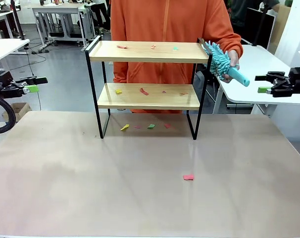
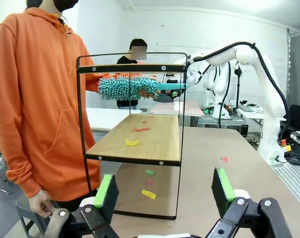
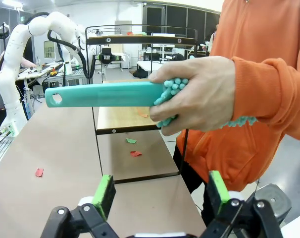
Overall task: Clean the shelf.
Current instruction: Pick up the Duster handed by the human, then clean the specific section of the Shelf indicated by the human with the Duster.
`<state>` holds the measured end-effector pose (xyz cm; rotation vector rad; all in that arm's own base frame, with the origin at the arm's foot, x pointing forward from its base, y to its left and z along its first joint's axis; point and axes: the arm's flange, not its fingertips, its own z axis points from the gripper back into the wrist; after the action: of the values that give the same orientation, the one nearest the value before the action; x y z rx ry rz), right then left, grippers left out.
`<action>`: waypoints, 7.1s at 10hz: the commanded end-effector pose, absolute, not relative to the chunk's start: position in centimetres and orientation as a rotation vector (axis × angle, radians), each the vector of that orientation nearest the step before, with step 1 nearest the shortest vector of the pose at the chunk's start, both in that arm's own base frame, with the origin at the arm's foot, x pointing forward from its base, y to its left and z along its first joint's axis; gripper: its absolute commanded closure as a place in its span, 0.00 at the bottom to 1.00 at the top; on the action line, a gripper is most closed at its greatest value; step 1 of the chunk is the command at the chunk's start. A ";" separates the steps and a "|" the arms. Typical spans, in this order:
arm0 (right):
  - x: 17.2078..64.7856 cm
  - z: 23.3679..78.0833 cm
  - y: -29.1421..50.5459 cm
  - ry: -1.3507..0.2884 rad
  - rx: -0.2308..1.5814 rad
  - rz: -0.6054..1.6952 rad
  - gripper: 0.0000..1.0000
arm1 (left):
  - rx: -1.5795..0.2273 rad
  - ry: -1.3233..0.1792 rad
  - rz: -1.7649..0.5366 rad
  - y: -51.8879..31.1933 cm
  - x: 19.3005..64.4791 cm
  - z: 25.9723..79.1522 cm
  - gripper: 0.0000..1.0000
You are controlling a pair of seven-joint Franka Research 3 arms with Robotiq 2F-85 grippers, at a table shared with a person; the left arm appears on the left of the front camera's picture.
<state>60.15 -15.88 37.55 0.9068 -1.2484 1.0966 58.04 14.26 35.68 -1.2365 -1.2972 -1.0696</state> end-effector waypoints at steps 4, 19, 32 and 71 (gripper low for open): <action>60.2 37.6 -15.9 -1.248 0.907 1.097 0.00 | -1.222 -1.293 -1.074 14.1 57.6 35.9 0.00; 52.8 62.8 -3.2 -0.660 0.474 0.735 0.00 | -1.222 -1.293 -1.074 14.1 57.6 35.9 0.00; 51.8 55.5 6.0 -0.708 0.178 0.474 0.00 | -1.222 -1.293 -1.074 14.1 57.6 35.9 0.00; 45.1 58.0 -8.4 -0.331 0.016 0.520 0.87 | -1.222 -1.293 -1.074 14.1 57.6 35.9 0.00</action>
<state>46.09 -7.18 57.47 0.0657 -0.3504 0.4471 58.03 14.21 35.76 -1.2330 -1.2966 -1.0703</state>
